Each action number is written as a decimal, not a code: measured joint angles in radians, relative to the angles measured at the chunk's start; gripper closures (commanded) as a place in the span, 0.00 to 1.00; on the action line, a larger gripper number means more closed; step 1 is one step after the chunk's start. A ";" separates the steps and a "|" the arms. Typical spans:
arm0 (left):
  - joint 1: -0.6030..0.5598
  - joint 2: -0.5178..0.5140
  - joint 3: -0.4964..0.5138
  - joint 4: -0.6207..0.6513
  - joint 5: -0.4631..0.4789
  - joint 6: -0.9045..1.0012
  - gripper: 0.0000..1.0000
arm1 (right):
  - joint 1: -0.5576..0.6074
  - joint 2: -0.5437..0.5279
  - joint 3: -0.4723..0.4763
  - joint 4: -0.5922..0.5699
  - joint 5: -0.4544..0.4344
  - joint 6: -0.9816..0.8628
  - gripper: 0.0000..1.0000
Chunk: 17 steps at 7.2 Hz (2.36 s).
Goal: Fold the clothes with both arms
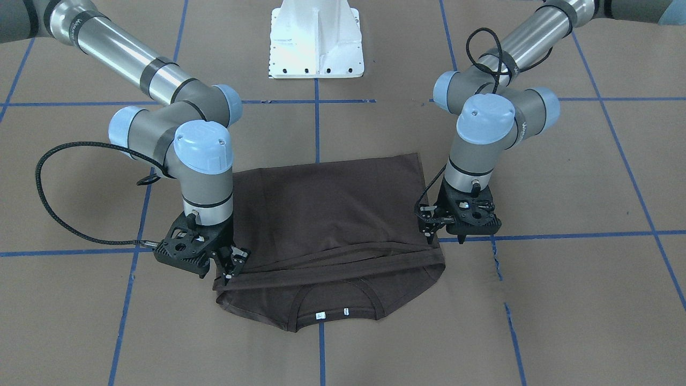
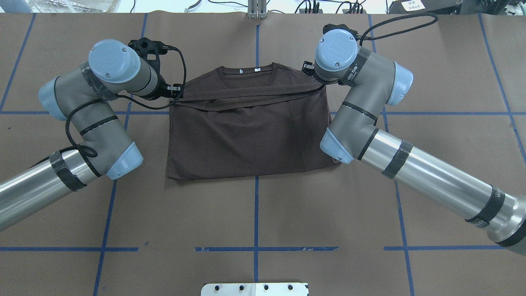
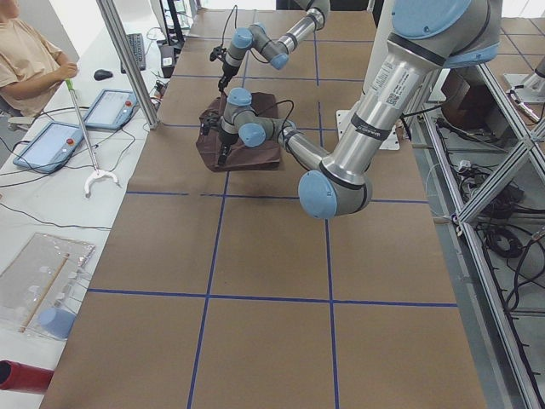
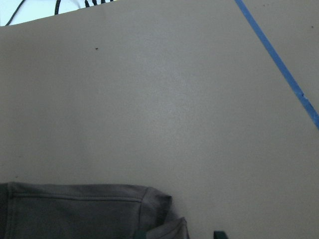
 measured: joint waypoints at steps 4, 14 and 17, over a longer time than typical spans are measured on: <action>0.134 0.202 -0.299 -0.008 0.011 -0.178 0.40 | 0.045 -0.067 0.103 0.004 0.101 -0.134 0.00; 0.307 0.251 -0.304 0.003 0.099 -0.419 0.41 | 0.047 -0.079 0.119 0.004 0.104 -0.137 0.00; 0.310 0.249 -0.300 0.003 0.099 -0.419 1.00 | 0.048 -0.081 0.119 0.004 0.102 -0.137 0.00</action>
